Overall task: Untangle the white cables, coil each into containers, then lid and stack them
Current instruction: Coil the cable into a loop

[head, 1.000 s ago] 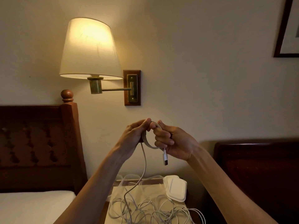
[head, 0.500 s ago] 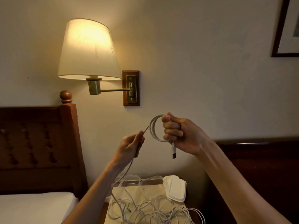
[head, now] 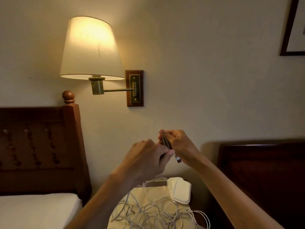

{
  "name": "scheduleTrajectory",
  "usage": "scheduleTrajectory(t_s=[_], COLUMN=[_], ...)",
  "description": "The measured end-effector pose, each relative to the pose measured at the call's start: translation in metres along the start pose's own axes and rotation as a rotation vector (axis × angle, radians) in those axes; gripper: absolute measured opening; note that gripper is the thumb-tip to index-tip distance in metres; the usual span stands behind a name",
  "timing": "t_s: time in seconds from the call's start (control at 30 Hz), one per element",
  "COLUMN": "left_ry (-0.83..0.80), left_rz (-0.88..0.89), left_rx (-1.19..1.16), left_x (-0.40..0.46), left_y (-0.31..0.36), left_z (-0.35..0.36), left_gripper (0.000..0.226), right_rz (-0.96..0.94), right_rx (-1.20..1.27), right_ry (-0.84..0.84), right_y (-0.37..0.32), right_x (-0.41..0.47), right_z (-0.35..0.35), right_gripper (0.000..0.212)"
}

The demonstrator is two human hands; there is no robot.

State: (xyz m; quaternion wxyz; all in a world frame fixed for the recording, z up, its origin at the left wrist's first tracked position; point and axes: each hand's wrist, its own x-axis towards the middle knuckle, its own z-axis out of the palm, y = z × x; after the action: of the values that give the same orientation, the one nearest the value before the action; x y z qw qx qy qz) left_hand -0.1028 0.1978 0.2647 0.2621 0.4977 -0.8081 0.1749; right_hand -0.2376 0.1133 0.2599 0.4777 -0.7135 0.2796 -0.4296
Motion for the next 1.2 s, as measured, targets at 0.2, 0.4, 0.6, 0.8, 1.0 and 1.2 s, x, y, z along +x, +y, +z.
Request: scheduleTrajectory(t_s=[0.2,0.4,0.6,0.8,1.0,1.2], left_ry=[0.215,0.302,0.365,0.300,-0.176,0.200], left_rz=[0.014,-0.110,-0.231,-0.395,-0.125,0.016], left_rx=[0.033,-0.507,-0.742,-0.708,-0.341,-0.119], left_x=[0.017,0.026,-0.005,-0.052,-0.041,-0.008], left_y=[-0.033,-0.070,-0.090,-0.106,-0.043,-0.034], left_z=[-0.001,0.021,0.074,0.128,0.089,0.017], left_gripper=[0.042,0.060,0.068,0.057,0.050,0.040], right_rz=[-0.006,0.189,0.207,0.115,-0.033,-0.092], right_rx=[0.003,0.366,0.758,0.787,0.244,-0.110], right_ry=[-0.151,-0.366,-0.336,-0.194,0.023,-0.002], right_y=[-0.002,-0.016,-0.027,-0.042,-0.016,0.005], right_x=[-0.010,-0.015,-0.002,0.012,0.016,0.005], right_z=[-0.001,-0.006,-0.021,-0.030,-0.010,-0.001], right_gripper=[0.039,0.040,0.037,0.037,0.035,0.036])
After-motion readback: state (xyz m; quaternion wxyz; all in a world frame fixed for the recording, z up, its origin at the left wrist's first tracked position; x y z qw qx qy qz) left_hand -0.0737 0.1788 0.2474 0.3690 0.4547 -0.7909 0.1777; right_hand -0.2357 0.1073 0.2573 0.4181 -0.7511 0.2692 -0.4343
